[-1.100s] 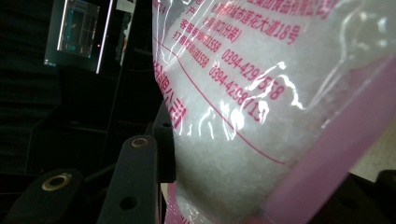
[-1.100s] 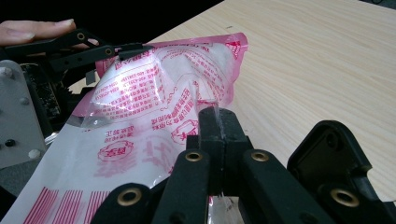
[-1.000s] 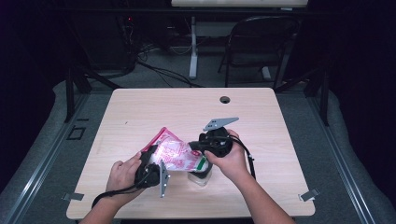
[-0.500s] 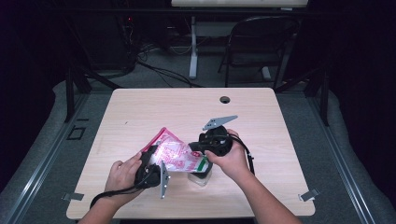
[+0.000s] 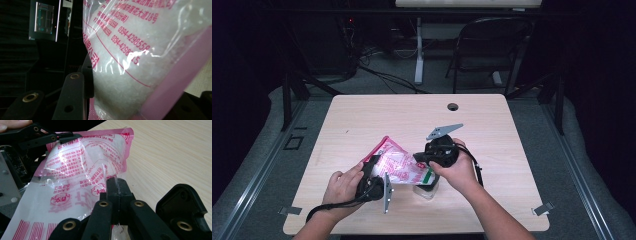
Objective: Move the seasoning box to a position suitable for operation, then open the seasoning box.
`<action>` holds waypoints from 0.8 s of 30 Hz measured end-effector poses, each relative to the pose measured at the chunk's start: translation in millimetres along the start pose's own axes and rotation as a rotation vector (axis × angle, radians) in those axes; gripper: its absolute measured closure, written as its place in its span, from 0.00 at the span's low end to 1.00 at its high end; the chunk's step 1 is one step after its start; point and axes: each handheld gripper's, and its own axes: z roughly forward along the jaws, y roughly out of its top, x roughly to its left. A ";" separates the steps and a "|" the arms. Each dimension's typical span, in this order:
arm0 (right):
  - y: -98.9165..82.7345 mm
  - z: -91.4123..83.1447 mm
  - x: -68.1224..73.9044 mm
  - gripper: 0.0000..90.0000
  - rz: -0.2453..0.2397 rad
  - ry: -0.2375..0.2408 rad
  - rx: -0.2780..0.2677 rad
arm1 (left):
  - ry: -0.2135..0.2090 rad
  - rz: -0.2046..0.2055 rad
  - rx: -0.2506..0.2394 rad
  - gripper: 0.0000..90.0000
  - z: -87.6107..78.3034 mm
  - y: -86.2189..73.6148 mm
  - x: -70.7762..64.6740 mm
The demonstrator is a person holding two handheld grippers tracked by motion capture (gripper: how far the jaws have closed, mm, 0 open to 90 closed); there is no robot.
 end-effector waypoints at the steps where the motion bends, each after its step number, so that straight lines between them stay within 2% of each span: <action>1: -0.2 0.5 -0.4 1.00 -0.003 0.001 0.002 | 0.002 0.007 0.000 0.69 0.1 0.1 0.1; 24: -0.4 2.3 -1.0 1.00 -0.008 -0.010 0.010 | 0.002 0.038 0.000 0.69 2.1 0.1 1.0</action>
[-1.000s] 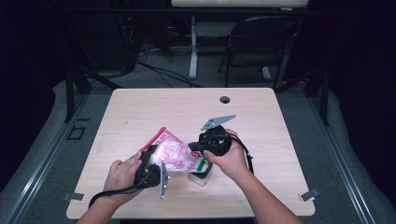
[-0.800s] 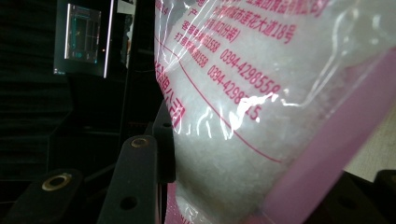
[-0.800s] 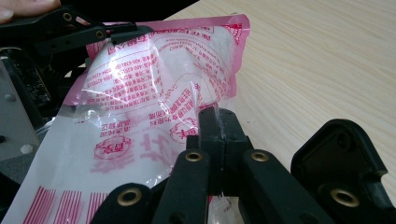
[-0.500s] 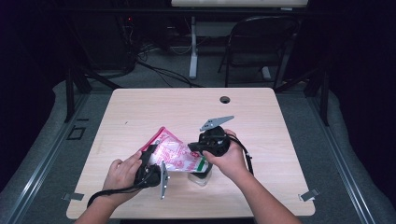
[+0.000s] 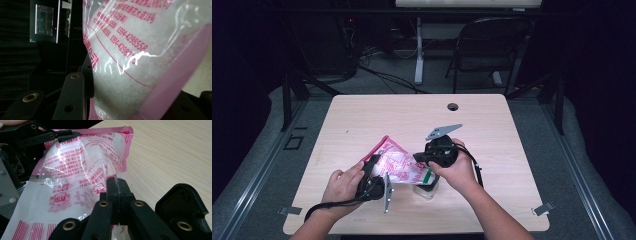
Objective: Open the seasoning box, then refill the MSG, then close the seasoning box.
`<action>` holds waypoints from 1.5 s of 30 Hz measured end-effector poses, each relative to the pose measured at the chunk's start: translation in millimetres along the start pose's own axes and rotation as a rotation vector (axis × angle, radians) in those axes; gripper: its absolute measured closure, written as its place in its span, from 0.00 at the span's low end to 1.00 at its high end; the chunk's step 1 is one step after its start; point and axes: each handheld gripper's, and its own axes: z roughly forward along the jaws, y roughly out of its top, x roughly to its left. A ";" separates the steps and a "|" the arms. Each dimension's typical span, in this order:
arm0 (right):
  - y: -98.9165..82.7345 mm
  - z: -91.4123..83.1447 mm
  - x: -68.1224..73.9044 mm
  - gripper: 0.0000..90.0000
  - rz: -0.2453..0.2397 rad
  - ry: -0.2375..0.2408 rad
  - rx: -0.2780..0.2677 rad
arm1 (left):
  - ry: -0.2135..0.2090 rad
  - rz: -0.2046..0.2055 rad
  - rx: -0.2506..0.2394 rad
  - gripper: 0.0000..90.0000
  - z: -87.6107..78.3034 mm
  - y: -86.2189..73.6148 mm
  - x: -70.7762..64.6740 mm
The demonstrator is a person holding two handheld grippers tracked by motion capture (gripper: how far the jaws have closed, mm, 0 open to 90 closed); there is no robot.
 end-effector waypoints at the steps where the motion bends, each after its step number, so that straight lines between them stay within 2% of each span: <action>1: 0.0 0.0 -0.1 1.00 -0.001 -0.001 0.000 | -0.001 0.003 0.003 0.69 -0.2 0.3 0.3; 25: 0.4 1.8 0.8 1.00 0.001 0.001 -0.003 | 0.000 0.031 0.011 0.70 -1.6 -0.7 1.0; 32: 0.4 1.1 0.8 1.00 -0.002 0.002 -0.002 | 0.010 0.049 0.008 0.70 -1.9 0.3 2.7; 45: 0.5 0.0 1.5 1.00 -0.002 -0.001 -0.012 | -0.003 0.098 0.019 0.70 -4.0 2.2 10.8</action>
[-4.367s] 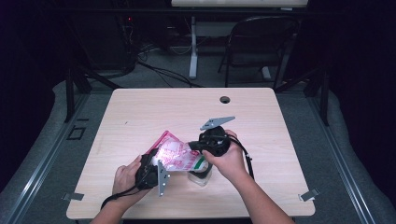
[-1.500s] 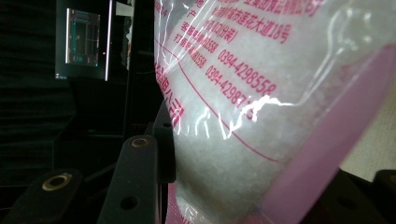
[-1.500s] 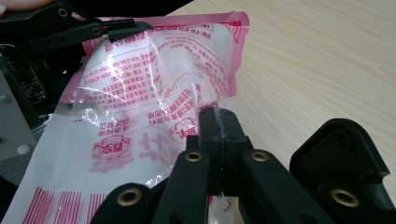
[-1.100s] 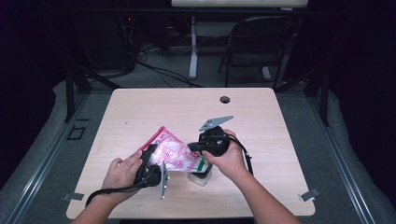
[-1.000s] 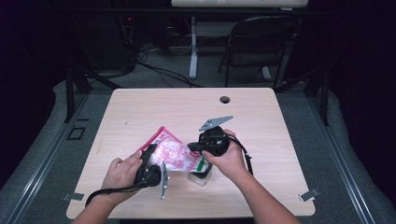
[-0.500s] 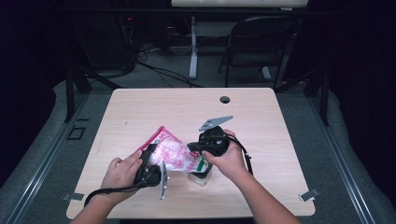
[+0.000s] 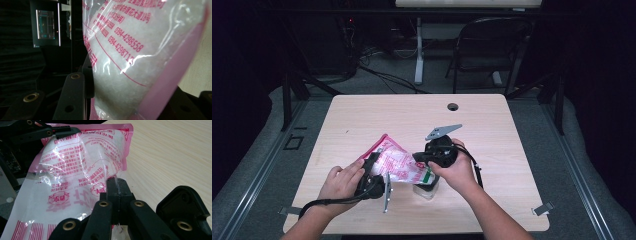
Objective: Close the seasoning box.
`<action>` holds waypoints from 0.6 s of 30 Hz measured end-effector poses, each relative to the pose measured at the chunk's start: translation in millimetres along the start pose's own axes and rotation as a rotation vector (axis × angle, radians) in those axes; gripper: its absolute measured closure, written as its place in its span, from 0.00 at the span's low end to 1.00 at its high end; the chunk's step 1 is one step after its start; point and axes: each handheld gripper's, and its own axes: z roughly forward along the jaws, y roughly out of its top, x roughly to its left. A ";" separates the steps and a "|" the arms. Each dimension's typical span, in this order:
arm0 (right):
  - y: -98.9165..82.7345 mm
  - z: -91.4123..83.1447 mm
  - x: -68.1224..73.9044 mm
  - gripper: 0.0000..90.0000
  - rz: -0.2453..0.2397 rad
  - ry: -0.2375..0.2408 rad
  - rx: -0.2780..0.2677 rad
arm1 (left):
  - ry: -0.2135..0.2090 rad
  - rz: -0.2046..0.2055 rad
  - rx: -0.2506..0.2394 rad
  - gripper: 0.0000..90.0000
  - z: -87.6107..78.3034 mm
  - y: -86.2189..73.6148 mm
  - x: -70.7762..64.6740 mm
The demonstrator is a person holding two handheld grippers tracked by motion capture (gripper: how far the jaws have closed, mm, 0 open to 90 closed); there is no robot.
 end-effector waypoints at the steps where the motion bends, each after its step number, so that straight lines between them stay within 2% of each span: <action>1: -0.2 0.0 0.2 1.00 0.001 0.000 -0.002 | -0.001 0.003 0.000 0.70 -0.2 0.2 0.5; 10: -1.7 0.5 -1.2 1.00 0.002 0.004 -0.006 | -0.007 0.046 0.012 0.70 -0.5 2.1 5.2; 18: -6.2 0.9 -4.2 1.00 0.012 0.004 -0.012 | -0.007 0.063 0.017 0.70 0.9 6.4 3.7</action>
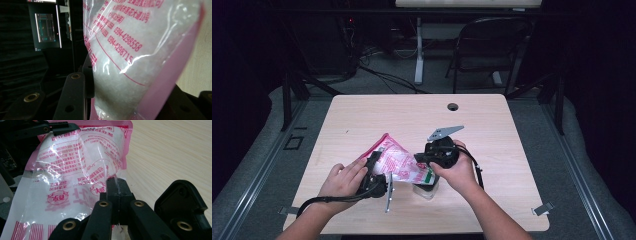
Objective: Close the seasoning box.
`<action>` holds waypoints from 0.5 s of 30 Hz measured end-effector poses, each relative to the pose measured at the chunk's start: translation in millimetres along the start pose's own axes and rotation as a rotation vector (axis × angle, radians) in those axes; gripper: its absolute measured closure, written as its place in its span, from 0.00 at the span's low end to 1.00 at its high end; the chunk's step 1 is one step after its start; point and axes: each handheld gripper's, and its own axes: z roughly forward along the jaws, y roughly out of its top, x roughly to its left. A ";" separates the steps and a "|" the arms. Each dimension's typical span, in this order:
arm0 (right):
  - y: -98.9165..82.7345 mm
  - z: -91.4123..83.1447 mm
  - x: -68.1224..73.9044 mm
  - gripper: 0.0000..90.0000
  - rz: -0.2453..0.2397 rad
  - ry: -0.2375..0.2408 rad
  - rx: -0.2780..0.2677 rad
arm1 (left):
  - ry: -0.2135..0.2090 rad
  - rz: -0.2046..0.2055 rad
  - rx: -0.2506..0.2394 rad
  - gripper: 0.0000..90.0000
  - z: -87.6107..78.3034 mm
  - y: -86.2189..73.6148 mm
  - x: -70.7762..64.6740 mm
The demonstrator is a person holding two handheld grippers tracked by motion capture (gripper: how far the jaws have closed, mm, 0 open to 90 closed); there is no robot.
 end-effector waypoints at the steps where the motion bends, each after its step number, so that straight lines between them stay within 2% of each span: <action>1: -0.5 -0.2 -0.1 1.00 0.003 -0.003 -0.002 | 0.002 0.002 0.000 0.70 0.2 0.4 -0.1; 15: -5.2 0.3 -2.2 1.00 0.011 0.001 -0.003 | -0.005 0.043 0.004 0.70 0.4 3.2 0.8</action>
